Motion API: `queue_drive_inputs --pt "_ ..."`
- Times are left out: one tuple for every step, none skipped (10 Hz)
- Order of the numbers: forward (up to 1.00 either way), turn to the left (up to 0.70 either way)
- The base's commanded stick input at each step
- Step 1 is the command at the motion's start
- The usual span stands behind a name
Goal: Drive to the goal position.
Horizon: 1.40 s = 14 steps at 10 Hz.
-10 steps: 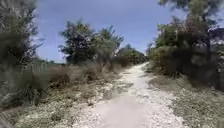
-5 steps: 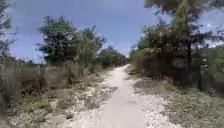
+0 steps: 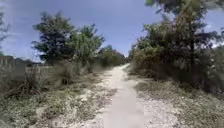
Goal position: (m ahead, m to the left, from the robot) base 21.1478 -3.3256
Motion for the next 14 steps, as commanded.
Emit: queue_drive_inputs --pt "0.50 0.00" --pt "0.50 0.00" --pt "0.50 0.00" --pt "0.50 0.00" --pt "0.50 0.00" --pt "0.50 0.00" --pt "0.50 0.00" --pt "0.50 0.00" --pt "0.50 -0.09" --pt "0.50 -0.30" --pt "0.50 -0.50" --pt "0.50 -0.50" --pt "0.50 -0.43" --pt "0.50 0.00"
